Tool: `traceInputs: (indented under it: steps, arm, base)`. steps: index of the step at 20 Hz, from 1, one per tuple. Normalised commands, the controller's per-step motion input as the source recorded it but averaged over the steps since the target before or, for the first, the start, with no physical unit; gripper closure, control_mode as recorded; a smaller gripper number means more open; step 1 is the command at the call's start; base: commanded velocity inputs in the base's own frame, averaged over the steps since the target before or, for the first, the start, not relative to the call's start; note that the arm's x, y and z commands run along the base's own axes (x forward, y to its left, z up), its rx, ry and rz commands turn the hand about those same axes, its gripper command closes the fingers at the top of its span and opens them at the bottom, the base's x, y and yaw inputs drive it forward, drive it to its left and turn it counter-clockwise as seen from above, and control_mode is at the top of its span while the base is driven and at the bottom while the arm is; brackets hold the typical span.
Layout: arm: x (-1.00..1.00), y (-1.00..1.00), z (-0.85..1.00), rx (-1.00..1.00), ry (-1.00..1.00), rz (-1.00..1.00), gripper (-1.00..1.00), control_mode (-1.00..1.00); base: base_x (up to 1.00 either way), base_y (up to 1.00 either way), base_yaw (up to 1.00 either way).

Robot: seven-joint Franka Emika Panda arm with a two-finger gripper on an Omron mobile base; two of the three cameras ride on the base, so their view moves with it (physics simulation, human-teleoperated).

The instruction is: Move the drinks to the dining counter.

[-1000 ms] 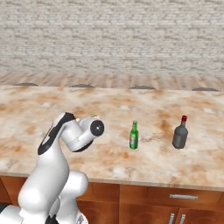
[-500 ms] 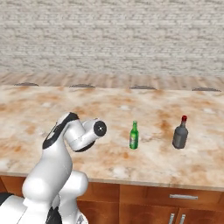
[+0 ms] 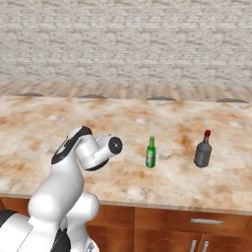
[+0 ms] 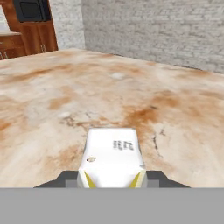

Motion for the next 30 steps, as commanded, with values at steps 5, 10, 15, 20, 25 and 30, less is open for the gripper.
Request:
traceInputs:
  steps: [5, 10, 15, 20, 25, 30]
  arm:
    - [0.00, 0.00, -0.36, 0.00, 0.00, 0.00, 1.00, -1.00]
    - [0.00, 0.00, -0.23, 0.00, -0.01, 0.00, 1.00, -1.00]
    - [0.00, 0.00, -0.01, 0.00, 0.00, 0.00, -1.00, -1.00]
    - [0.00, 0.00, 0.00, 0.00, 0.00, 0.00, -1.00, -1.00]
    - [0.00, 0.00, 0.00, 0.00, 0.00, 0.00, -1.00, -1.00]
    - [0.00, 0.00, 0.00, 0.00, 0.00, 0.00, -1.00, -1.00]
  base:
    - [0.00, 0.00, 0.00]
    - [0.00, 0.00, 0.00]
    - [0.00, 0.00, 0.00]
    - [0.00, 0.00, 0.00]
    - [0.00, 0.00, 0.00]
    - [0.00, 0.00, 0.00]
